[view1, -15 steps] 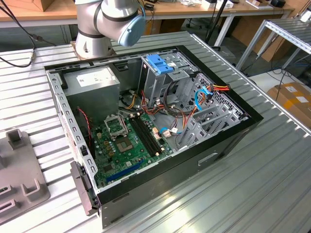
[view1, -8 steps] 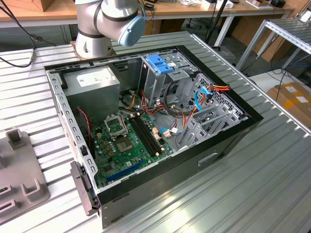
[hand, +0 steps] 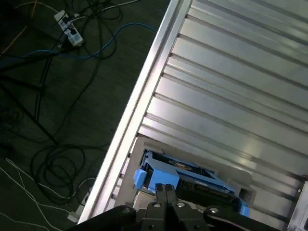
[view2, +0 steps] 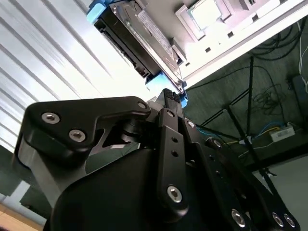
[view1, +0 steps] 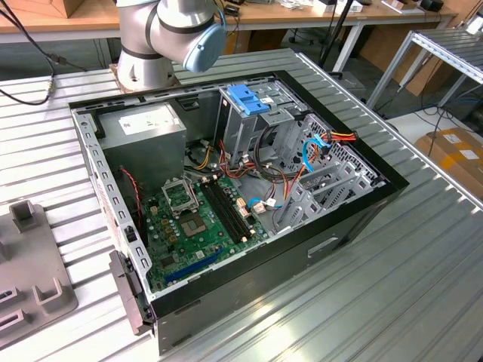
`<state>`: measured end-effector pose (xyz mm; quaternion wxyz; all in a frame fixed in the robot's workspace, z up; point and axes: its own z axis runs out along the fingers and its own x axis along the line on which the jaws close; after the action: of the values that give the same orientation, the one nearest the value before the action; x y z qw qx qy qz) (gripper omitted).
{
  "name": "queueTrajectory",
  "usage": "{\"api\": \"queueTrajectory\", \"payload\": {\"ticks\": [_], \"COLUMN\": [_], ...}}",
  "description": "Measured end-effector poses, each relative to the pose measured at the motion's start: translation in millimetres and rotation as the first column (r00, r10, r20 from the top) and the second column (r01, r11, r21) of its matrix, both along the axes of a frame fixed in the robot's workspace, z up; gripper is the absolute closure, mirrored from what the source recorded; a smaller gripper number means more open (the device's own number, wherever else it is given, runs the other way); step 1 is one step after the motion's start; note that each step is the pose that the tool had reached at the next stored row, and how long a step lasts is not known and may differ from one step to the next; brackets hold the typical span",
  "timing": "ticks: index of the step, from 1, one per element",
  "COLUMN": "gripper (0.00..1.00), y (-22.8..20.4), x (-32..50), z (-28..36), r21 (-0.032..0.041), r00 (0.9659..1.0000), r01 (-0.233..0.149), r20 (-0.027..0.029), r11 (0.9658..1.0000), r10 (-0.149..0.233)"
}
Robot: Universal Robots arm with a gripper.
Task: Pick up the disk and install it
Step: 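Pick up the disk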
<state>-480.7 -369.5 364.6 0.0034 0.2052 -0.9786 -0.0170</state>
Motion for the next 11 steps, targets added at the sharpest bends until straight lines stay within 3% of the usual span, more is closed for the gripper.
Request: {"api": "queueTrajectory", "payload": {"ticks": [2,3,4,9,11], "gripper": [0.89,0.89,0.89,0.89,0.89], "y": [0.0,0.0,0.0,0.0,0.0], "x": [0.0,0.0,0.0,0.0,0.0], "z": [-0.3,-0.5,-0.5,-0.5,-0.5], "r21": [0.0000,0.0000,0.0000,0.0000,0.0000], "r00": [0.9975,0.9935,0.9915,0.9914,0.9898], "r01": [-0.071,-0.114,-0.130,-0.131,-0.142], "r20": [0.0000,-0.0001,0.0000,0.0000,0.0000], "r11": [0.9975,0.9935,0.9915,0.9914,0.9898], "r10": [0.071,0.114,0.130,0.131,0.142]}}
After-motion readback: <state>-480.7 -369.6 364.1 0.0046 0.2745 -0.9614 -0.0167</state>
